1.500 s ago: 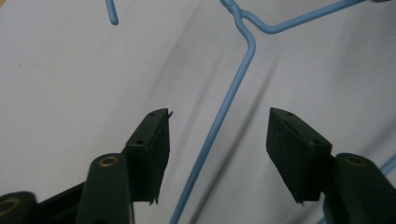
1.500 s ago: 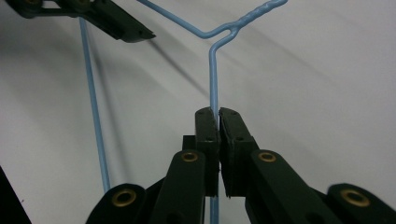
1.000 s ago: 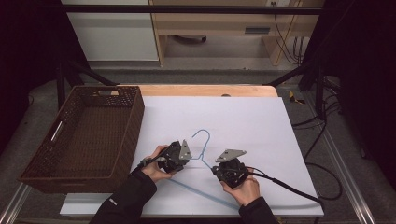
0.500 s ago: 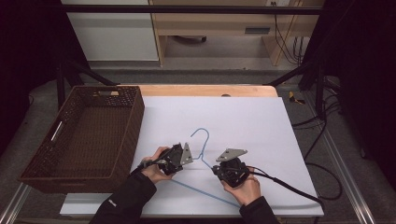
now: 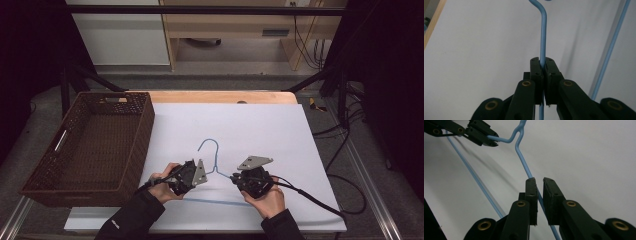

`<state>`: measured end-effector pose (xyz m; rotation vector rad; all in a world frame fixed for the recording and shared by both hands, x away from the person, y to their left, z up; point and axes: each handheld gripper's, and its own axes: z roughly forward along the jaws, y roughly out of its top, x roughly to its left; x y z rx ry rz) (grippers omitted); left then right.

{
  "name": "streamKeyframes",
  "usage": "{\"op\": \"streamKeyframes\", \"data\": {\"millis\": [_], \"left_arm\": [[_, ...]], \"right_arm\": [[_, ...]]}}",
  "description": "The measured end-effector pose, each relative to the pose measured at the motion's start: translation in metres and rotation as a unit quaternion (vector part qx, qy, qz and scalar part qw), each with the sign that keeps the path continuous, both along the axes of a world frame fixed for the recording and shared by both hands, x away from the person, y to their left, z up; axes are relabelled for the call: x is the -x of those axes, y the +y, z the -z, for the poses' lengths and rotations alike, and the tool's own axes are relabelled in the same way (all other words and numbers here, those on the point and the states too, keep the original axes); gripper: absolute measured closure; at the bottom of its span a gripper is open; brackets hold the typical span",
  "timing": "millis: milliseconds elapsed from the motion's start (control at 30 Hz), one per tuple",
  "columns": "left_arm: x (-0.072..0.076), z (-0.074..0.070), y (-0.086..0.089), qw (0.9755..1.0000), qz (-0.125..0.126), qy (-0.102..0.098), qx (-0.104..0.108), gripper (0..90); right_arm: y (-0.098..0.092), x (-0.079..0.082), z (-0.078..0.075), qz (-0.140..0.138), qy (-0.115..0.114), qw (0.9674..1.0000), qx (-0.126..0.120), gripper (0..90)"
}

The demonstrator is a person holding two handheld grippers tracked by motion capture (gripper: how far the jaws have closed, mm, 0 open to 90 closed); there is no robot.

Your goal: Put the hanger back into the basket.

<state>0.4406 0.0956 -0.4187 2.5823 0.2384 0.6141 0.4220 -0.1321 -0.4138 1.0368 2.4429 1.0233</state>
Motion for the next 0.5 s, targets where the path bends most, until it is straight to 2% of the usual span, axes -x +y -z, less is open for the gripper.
{"op": "streamKeyframes", "data": {"millis": [33, 100, 133, 167, 233, 300, 333, 367, 400, 433, 500], "left_arm": [[0.002, -0.002, 0.000, 1.0000, -0.002, 0.001, 0.001, 86.8], [0.006, -0.004, 0.001, 0.9999, -0.008, 0.004, 0.013, 86.9], [0.007, -0.005, 0.002, 0.9997, -0.014, 0.006, 0.021, 87.0], [0.009, -0.007, 0.003, 0.9994, -0.021, 0.007, 0.025, 87.0], [0.011, -0.009, 0.004, 0.9987, -0.032, 0.007, 0.038, 87.0], [0.013, -0.012, 0.006, 0.9978, -0.044, 0.006, 0.049, 86.9], [0.014, -0.013, 0.006, 0.9971, -0.052, 0.006, 0.056, 87.0], [0.015, -0.015, 0.008, 0.9967, -0.057, 0.003, 0.058, 87.0], [0.015, -0.017, 0.010, 0.9957, -0.068, 0.002, 0.063, 86.9], [0.015, -0.017, 0.010, 0.9957, -0.068, 0.002, 0.063, 86.9], [0.015, -0.019, 0.013, 0.9939, -0.083, 0.004, 0.072, 87.0]], "right_arm": [[0.000, 0.000, 0.000, 0.000, 0.000, 1.0000, 0.000, 82.1], [-0.002, 0.001, -0.004, 0.000, -0.002, 1.0000, -0.010, 80.0], [-0.005, 0.003, -0.009, 0.003, -0.009, 0.9998, -0.020, 76.0], [-0.005, 0.003, -0.009, 0.003, -0.009, 0.9998, -0.020, 76.0], [-0.014, 0.005, -0.018, 0.012, -0.027, 0.9991, -0.031, 69.6], [-0.017, 0.005, -0.021, 0.019, -0.033, 0.9987, -0.033, 67.5], [-0.025, 0.005, -0.026, 0.029, -0.042, 0.9976, -0.046, 62.5], [-0.025, 0.005, -0.026, 0.029, -0.042, 0.9976, -0.046, 62.5], [-0.033, 0.004, -0.028, 0.039, -0.046, 0.9963, -0.061, 55.6], [-0.033, 0.004, -0.028, 0.039, -0.046, 0.9963, -0.061, 55.6], [-0.045, 0.003, -0.031, 0.057, -0.057, 0.9940, -0.074, 45.2]]}}
